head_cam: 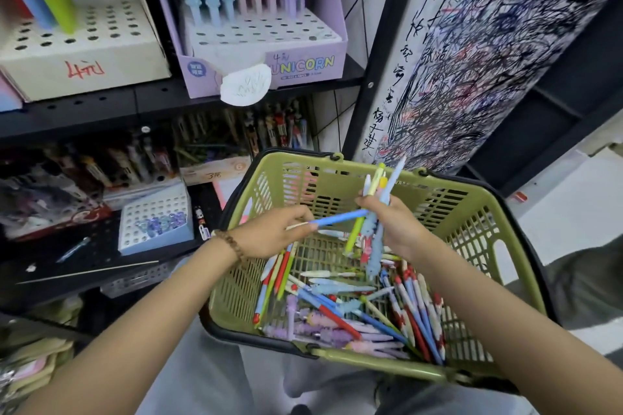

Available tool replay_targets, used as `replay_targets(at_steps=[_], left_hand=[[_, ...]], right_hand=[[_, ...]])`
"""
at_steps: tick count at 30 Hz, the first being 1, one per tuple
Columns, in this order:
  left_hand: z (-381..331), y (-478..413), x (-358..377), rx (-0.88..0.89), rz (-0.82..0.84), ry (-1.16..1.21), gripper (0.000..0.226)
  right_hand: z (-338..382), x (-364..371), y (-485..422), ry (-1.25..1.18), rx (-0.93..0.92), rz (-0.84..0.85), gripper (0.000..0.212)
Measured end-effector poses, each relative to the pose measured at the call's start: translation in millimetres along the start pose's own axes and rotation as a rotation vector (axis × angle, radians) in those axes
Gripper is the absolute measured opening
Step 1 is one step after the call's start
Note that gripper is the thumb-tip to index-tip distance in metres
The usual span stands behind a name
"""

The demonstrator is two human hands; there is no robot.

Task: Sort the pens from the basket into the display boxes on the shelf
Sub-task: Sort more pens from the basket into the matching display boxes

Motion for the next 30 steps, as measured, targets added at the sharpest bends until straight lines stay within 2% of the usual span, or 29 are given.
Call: replay_targets(at_steps=[3, 5, 6, 9, 11, 13, 16, 18, 20, 22, 26, 30], left_hand=[[8.2, 6.8, -18.2, -0.015, -0.187, 0.131, 0.030], [17.9, 11.3, -21.2, -0.132, -0.331, 0.379, 0.040], [18.4, 11.5, -16.1, -0.182, -0.338, 0.499, 0.040], [-7.3, 4.2, 8.9, -0.156, -0.151, 0.811, 0.031], [-27.6, 2.5, 19.1, -0.107, -0.008, 1.108, 0.034], [-38.3, 1.7, 20.2, -0.082, 0.033, 1.226, 0.032], [-36.6, 1.4, 16.4, -0.093, 0.012, 1.119, 0.044], [-34.4, 2.5, 11.8, -0.103, 0.010, 1.051, 0.049], [-36.9, 5.6, 1.9, -0.081, -0.017, 1.020, 0.046], [-41.8, 7.5, -12.8, -0.031, -0.079, 0.999, 0.041], [-52.1, 14.2, -52.3, 0.058, -0.253, 0.904, 0.043], [-66.9, 24.4, -104.7, 0.144, -0.464, 0.782, 0.025]], right_hand=[[3.7, -18.1, 5.5, -0.094, -0.004, -0.084, 0.002], [7.4, -11.3, 10.1, -0.139, -0.025, -0.040, 0.003], [10.2, -1.6, 12.5, -0.165, -0.044, 0.011, 0.005], [24.6, 34.8, 21.1, -0.185, -0.117, 0.131, 0.013], [36.1, 51.7, 23.4, -0.195, -0.185, 0.151, 0.014], [44.5, 61.8, 23.1, -0.158, -0.244, 0.133, 0.022], [55.8, 71.1, 26.1, 0.043, -0.347, 0.067, 0.049], [66.3, 78.7, 31.5, 0.139, -0.430, 0.061, 0.048], [78.8, 80.1, 36.0, 0.279, -0.499, 0.021, 0.042], [92.0, 80.5, 37.6, 0.402, -0.525, -0.005, 0.046], [128.3, 92.4, 46.6, 0.347, -0.611, 0.100, 0.044], [168.4, 104.7, 53.8, 0.172, -0.663, 0.180, 0.035]])
Point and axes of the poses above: each hand's wrist, its own y-axis away from the middle knuckle, its own x-axis out of the palm, z = x × y, the point moved 9 cm from there along -y, towards the middle knuckle, and after that the axes turned 1 degree about z, right-handed, at the moved point
